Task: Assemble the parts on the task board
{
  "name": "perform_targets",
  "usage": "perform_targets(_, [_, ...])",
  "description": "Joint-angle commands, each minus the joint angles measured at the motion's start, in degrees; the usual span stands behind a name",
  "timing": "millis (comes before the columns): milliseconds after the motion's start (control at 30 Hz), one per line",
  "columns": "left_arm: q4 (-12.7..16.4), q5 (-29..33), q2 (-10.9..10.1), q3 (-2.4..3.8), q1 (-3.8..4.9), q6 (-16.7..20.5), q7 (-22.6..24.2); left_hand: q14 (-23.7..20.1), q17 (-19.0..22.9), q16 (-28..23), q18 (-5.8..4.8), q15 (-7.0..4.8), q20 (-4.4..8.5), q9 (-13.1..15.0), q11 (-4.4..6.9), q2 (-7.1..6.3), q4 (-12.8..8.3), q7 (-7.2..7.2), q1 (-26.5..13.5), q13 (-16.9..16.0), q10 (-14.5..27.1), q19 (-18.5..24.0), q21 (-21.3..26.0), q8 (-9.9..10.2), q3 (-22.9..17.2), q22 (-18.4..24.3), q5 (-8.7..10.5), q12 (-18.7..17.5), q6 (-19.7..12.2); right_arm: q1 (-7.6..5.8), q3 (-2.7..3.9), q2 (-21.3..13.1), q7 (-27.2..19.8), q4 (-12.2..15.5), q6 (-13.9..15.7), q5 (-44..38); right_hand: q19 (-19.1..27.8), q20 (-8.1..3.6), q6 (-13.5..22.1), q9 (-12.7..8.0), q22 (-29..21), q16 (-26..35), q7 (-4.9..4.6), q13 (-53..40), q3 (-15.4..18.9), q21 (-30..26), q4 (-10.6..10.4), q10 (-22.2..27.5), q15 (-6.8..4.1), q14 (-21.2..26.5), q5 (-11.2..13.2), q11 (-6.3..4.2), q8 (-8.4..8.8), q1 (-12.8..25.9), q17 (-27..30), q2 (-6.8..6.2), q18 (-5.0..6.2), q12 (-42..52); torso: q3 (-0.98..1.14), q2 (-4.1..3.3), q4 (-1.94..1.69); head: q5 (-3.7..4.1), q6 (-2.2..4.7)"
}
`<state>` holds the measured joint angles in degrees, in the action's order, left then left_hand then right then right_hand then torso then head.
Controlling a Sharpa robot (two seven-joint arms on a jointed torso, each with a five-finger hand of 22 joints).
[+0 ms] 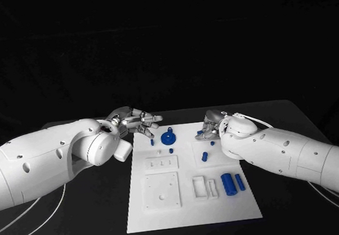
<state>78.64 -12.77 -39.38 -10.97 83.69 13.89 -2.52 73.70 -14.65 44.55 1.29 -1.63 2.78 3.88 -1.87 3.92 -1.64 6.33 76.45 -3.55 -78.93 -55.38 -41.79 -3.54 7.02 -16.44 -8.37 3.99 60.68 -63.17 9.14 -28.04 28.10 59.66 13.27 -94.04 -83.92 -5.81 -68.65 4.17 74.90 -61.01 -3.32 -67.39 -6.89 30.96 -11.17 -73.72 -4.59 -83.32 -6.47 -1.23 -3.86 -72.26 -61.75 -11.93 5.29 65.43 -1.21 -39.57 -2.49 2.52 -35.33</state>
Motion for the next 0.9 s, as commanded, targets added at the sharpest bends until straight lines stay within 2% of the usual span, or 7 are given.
perform_targets(33, [0.18,-0.08,0.17,0.04,0.2,-0.99,0.27,-0.36,0.05,0.02,-0.65,0.03,-0.05,-0.03,-0.05,-0.38,0.35,-0.05,0.18,-0.08,0.26,0.48,-0.39,-0.1,-0.15,0.05,0.3,-0.2,-0.3,0.18,-0.22,0.41,-0.01,-0.18,-0.13,-1.68,-2.75,-0.26,-0.36,0.09,0.56,0.21,-0.06,0.02,-0.39,-0.08,0.95,0.0,-0.23,0.17,0.49,-0.23,0.21,-0.62,-0.04,-0.08,-0.78,-0.28,0.04,-0.01,0.05,-0.05,-0.04])
perform_targets(300, [0.15,-0.08,0.24,0.04,0.2,-1.22,0.1,-0.39,0.15,0.01,-0.65,0.04,-0.06,-0.03,-0.06,-0.41,0.41,-0.01,0.25,-0.08,0.28,0.49,-0.45,-0.1,-0.17,0.13,0.29,-0.21,-0.4,0.2,-0.59,0.9,-0.22,-1.03,0.41,-2.27,-2.76,-0.22,-0.56,-0.01,0.7,0.13,-0.02,0.05,-5.46,0.05,4.19,0.06,-0.21,0.13,2.29,-0.22,0.25,-1.04,-0.08,0.23,-0.86,-0.29,0.06,0.08,0.02,-0.11,-0.15])
perform_targets(467, [0.14,-0.08,0.24,0.04,0.2,-1.35,-0.02,-0.39,0.15,0.01,-0.65,0.04,-0.06,-0.03,-0.06,-0.41,0.41,-0.01,0.25,-0.08,0.28,0.49,-0.45,-0.1,-0.17,0.13,0.29,-0.21,-0.4,0.2,-0.76,1.11,-0.48,-1.75,0.63,-2.39,-2.74,-0.26,-0.97,-0.07,0.83,0.04,0.05,-0.07,-9.75,0.17,8.03,0.0,-0.24,0.12,2.13,-0.37,0.24,-2.4,-0.15,1.31,-0.95,-0.15,0.09,0.1,0.09,-0.15,-0.18])
perform_targets(600, [0.14,-0.08,0.25,0.04,0.2,-1.47,-0.16,-0.38,0.2,0.02,-0.65,0.04,-0.06,-0.03,-0.06,-0.36,0.39,0.0,0.41,-0.08,0.28,0.52,-0.48,-0.1,-0.27,0.17,0.25,-0.22,-0.49,0.21,-0.88,1.18,-0.78,-2.09,0.86,-2.42,-2.73,-0.28,-1.55,-0.1,0.98,-0.02,0.03,-0.16,-13.44,0.34,11.6,0.02,-0.25,0.12,0.35,-0.42,0.25,-3.65,-0.19,2.6,-1.07,-0.09,0.1,0.1,0.06,-0.14,-0.24])
perform_targets(700, [0.14,-0.08,0.24,0.04,0.2,-1.52,-0.23,-0.38,0.2,0.02,-0.64,0.03,-0.05,-0.03,-0.05,-0.26,0.4,0.0,0.47,-0.08,0.29,0.51,-0.5,-0.09,-0.33,0.17,0.24,-0.22,-0.51,0.22,-0.92,1.18,-1.02,-2.17,1.01,-2.37,-2.71,-0.25,-1.76,-0.11,1.1,0.02,-0.04,-0.18,-15.05,0.42,13.37,0.08,-0.21,0.12,-0.42,-0.44,0.25,-3.22,-0.14,3.04,-1.11,-0.09,0.11,0.12,0.08,-0.15,-0.27])
perform_targets(833, [0.13,-0.08,0.23,0.04,0.2,-1.63,-0.36,-0.39,0.23,0.02,-0.64,0.03,-0.05,-0.04,-0.06,-0.25,0.34,0.04,0.63,-0.07,0.32,0.54,-0.53,-0.08,-0.4,0.2,0.25,-0.23,-0.62,0.23,-0.96,1.15,-1.51,-2.23,1.64,-2.17,-2.68,-0.18,-2.1,-0.11,1.51,-0.04,-0.13,-0.15,-18.07,0.67,16.9,0.16,-0.09,0.1,-2.99,-0.39,0.28,-1.7,-0.12,3.98,-1.12,-0.13,0.14,0.11,0.11,-0.17,-0.2])
perform_targets(900, [0.12,-0.08,0.23,0.04,0.2,-1.71,-0.41,-0.39,0.23,0.02,-0.64,0.03,-0.05,-0.04,-0.06,-0.25,0.34,0.04,0.63,-0.07,0.32,0.54,-0.53,-0.08,-0.4,0.2,0.25,-0.23,-0.62,0.23,-0.98,1.13,-1.87,-2.25,1.95,-2.02,-2.65,-0.18,-2.27,-0.1,1.59,0.0,-0.22,-0.18,-18.62,0.7,17.49,0.13,-0.13,0.14,-4.34,-0.38,0.24,-1.63,-0.08,4.36,-1.1,-0.1,0.14,0.11,0.13,-0.16,-0.17])
